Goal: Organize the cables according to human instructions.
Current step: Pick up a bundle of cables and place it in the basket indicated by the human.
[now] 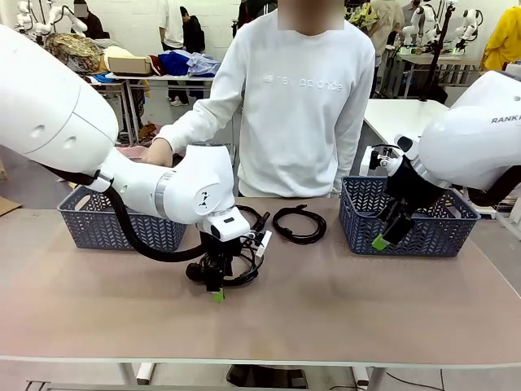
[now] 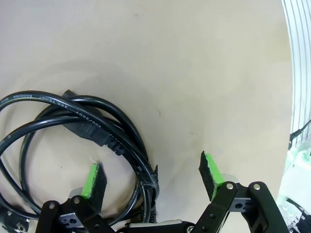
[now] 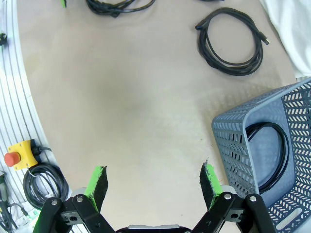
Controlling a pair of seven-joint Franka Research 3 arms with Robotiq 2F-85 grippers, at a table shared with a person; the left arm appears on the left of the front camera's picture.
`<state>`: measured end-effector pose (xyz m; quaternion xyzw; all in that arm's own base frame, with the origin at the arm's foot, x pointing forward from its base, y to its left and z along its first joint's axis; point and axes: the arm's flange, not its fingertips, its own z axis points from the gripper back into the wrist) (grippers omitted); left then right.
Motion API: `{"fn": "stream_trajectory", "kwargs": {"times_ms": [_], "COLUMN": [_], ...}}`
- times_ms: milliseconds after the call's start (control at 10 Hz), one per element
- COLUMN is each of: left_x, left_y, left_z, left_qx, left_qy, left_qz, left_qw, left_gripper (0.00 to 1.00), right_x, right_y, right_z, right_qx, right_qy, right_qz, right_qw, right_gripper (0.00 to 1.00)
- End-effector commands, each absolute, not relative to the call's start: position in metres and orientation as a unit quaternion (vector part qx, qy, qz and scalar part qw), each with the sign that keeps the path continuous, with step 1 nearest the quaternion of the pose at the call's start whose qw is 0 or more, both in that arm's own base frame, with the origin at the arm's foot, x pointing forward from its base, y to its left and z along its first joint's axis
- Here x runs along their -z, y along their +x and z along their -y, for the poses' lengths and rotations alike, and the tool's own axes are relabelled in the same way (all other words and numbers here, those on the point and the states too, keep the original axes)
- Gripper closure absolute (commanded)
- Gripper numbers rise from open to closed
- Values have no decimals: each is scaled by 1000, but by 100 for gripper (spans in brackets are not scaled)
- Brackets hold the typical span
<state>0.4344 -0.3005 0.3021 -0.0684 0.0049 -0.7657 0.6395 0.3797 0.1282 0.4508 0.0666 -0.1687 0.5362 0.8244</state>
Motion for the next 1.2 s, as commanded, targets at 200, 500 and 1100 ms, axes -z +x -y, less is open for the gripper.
{"fn": "stream_trajectory", "kwargs": {"times_ms": [200,500,1100], "left_x": [-303,-305,-317], "left_y": [431,428,412], "left_z": [298,297,301], "left_qx": [768,767,777], "left_qy": [-91,-83,-86], "left_qz": [-16,-18,-32], "left_qw": [634,636,623], "left_gripper": [32,38,96], "right_x": [-450,-450,-450], "right_y": [379,379,379], "right_z": [-129,-129,-129], "right_qx": [-533,-533,-533], "right_qy": [64,64,64], "right_qz": [169,169,169], "right_qw": [827,827,827], "right_gripper": [0,0,0]}}
